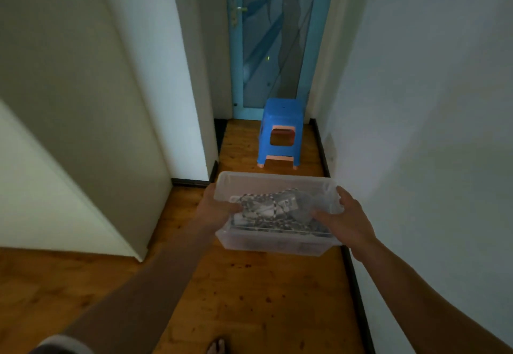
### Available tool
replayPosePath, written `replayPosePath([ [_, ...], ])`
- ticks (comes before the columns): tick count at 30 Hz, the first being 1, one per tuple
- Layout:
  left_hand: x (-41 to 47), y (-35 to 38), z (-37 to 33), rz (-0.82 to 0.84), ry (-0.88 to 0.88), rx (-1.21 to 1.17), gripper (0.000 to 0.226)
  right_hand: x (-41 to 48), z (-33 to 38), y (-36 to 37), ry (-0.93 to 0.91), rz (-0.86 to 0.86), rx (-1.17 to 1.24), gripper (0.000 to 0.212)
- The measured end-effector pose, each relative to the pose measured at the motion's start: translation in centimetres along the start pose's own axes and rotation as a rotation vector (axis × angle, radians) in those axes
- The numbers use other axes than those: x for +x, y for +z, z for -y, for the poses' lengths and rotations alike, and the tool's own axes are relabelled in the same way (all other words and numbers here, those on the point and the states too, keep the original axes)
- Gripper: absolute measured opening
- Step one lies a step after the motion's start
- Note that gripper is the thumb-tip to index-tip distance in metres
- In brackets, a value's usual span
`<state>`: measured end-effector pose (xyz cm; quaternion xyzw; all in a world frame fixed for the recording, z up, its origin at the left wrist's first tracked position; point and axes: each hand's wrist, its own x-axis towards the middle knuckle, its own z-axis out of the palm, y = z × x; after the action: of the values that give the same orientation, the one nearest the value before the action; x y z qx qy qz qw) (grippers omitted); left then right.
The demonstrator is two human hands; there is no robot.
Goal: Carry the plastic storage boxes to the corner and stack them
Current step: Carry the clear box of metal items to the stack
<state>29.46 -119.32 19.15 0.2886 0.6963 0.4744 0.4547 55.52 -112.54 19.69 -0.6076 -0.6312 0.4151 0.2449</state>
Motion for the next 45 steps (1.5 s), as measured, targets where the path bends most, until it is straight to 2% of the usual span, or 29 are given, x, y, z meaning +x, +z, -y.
replayPosePath([
  [2,-0.4,-2.4,0.6,-0.04,0.025,-0.019,0.04,0.1,1.5,1.7,-0.044,0.047,0.02,0.064],
  [5,-0.8,-6.0,1.0,-0.117,0.042,-0.075,0.03,0.4,3.7,4.5,-0.098,0.106,0.019,0.063],
  [10,-0.9,-12.2,1.5,-0.277,0.059,-0.086,0.027,0.8,7.9,9.7,-0.15,0.18,0.012,0.058],
  [12,-1.2,-15.4,1.8,-0.326,0.025,-0.115,0.019,0.7,10.3,12.3,-0.171,0.218,-0.013,0.054],
  [16,-1.8,-21.2,2.0,-0.408,-0.027,-0.109,0.061,0.3,14.3,17.4,-0.208,0.284,0.004,0.054],
  [23,-4.2,-33.7,3.5,-0.585,-0.106,-0.192,0.078,-1.8,21.9,29.0,-0.325,0.416,-0.001,0.052],
  [26,-5.7,-37.4,4.3,-0.636,-0.14,-0.222,0.079,-2.6,24.1,32.7,-0.348,0.46,-0.02,0.047],
  [32,-9.6,-45.4,6.8,-0.787,-0.143,-0.275,0.079,-5.6,29.3,40.9,-0.446,0.586,-0.131,0.065],
  [36,-11.5,-49.2,7.8,-0.885,-0.169,-0.269,0.067,-7.5,31.8,45.1,-0.482,0.674,-0.147,0.071],
  [41,-13.1,-52.6,9.0,-0.995,-0.218,-0.288,0.059,-8.8,34.5,49.8,-0.562,0.74,-0.16,0.053],
  [45,-13.2,-54.9,9.9,-1.089,-0.245,-0.343,0.061,-8.9,36.6,53.8,-0.613,0.797,-0.192,0.058],
])
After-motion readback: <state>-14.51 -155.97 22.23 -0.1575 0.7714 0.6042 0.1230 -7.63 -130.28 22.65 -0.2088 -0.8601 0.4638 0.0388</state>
